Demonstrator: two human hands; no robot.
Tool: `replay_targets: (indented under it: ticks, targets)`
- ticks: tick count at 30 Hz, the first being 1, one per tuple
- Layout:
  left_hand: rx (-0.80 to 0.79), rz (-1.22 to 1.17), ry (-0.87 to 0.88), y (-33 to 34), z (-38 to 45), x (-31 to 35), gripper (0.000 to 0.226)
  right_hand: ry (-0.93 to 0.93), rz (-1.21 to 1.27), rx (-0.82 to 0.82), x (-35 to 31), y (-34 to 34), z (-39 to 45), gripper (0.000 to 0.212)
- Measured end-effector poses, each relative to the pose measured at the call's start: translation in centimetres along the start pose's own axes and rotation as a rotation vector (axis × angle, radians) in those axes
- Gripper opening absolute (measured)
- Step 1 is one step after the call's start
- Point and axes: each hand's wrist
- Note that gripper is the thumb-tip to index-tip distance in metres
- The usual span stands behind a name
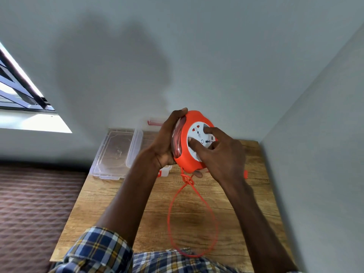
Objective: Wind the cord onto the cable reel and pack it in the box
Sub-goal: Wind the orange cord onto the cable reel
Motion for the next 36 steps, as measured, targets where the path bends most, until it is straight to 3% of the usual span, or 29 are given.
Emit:
replay_targets:
  ticks: [3,6,8,12,17,22,27,32,36]
  targets:
    - [-0.007,0.001,0.014,-0.2,-0.1,0.2,0.062,-0.066,-0.011,0.01,0.4,-0.4,-0.2,0.067]
    - [-0.019,-0.001,0.001,-0.5,0.0,0.4,0.062,-0.14,0.06,0.033,0.8,-0.7,0.0,0.041]
    - [-0.031,-0.007,-0.012,-0.9,0.1,0.5,0.063,-0.239,0.122,-0.07,1.4,-1.0,0.6,0.027]
    - [-0.01,-0.027,-0.047,-1.6,0.3,0.4,0.067,-0.34,0.091,-0.282,2.4,-1.7,1.3,0.046]
    - [-0.025,-0.008,-0.045,-2.0,0.3,0.5,0.064,-0.403,-0.01,-0.372,2.1,-1.4,0.9,0.061]
    - [0.026,0.043,-0.045,-1.7,0.5,0.3,0.062,-0.377,-0.119,-0.288,2.0,-0.8,0.8,0.063]
    - [0.06,0.073,-0.048,-1.5,0.8,0.4,0.061,-0.254,0.003,-0.197,1.9,-0.2,0.2,0.072]
    - [0.063,0.002,-0.038,-1.2,0.5,0.1,0.063,-0.268,0.041,-0.232,2.2,0.0,0.4,0.065]
    - [0.074,-0.185,0.05,-1.1,0.9,0.3,0.071,-0.287,0.342,-0.049,2.1,-0.3,0.4,0.048]
Point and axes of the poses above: each hand's wrist, its own z-axis towards the middle knuckle, its own y-axis out of the palm, x = y × z, and after that the axes turned 3 degrees about -z, right-handed
